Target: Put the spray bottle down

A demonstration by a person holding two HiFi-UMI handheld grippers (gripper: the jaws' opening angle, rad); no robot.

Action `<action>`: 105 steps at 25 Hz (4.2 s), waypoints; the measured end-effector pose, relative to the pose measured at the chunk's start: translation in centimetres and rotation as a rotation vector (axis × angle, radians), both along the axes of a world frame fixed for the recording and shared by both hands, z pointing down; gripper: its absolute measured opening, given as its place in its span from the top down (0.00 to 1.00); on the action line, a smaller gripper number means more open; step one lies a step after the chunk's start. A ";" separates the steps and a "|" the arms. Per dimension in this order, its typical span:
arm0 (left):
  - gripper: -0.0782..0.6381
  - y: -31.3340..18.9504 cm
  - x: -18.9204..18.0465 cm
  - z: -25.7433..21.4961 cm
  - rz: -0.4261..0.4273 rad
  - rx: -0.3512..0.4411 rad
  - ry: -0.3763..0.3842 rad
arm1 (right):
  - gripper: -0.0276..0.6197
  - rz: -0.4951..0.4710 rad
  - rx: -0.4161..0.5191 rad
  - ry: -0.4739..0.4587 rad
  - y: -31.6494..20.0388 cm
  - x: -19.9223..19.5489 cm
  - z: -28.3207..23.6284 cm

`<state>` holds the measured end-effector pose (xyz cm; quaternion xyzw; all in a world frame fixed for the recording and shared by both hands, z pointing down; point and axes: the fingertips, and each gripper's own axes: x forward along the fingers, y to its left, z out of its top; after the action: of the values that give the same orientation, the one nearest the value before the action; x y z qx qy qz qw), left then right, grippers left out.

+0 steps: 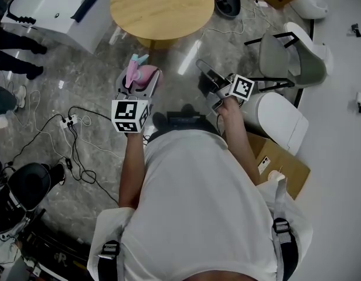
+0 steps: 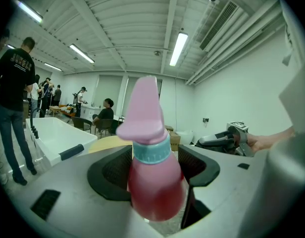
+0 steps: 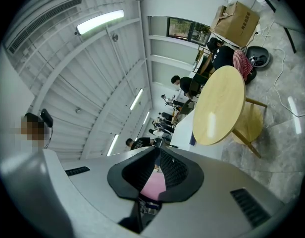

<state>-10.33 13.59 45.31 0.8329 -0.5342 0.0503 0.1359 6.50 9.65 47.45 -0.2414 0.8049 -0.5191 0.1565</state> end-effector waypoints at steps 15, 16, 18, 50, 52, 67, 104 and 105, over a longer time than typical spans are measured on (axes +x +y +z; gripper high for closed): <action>0.49 -4.8 0.8 1.1 -0.024 -0.035 -0.056 | 0.93 -0.036 -0.029 -0.061 -5.6 -0.4 1.4; 0.49 -5.5 1.1 1.1 -0.026 -0.042 -0.060 | 0.93 -0.039 -0.034 -0.066 -6.4 -0.3 1.5; 0.49 -7.0 1.6 1.2 -0.029 -0.049 -0.071 | 0.93 -0.048 -0.038 -0.073 -7.9 0.0 1.6; 0.49 -23.0 5.8 1.8 -0.093 -0.107 -0.121 | 0.93 -0.140 -0.071 -0.125 -24.1 2.9 2.4; 0.49 -23.7 5.8 2.0 -0.083 -0.102 -0.118 | 0.93 -0.141 -0.069 -0.119 -24.5 2.6 2.4; 0.49 -33.0 0.2 4.3 -0.004 -0.130 -0.079 | 0.93 -0.098 -0.071 -0.040 -32.0 -3.4 2.7; 0.49 -47.9 -1.8 9.7 0.018 -0.113 -0.172 | 0.93 -0.101 -0.124 -0.021 -40.9 -7.2 5.0; 0.49 -48.5 -1.6 10.1 0.013 -0.115 -0.173 | 0.93 -0.104 -0.125 -0.024 -41.1 -7.0 5.2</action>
<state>-11.93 -34.88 55.38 0.8197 -0.5348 0.1533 0.1365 -0.46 -31.49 52.64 -0.2024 0.7804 -0.5786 0.1236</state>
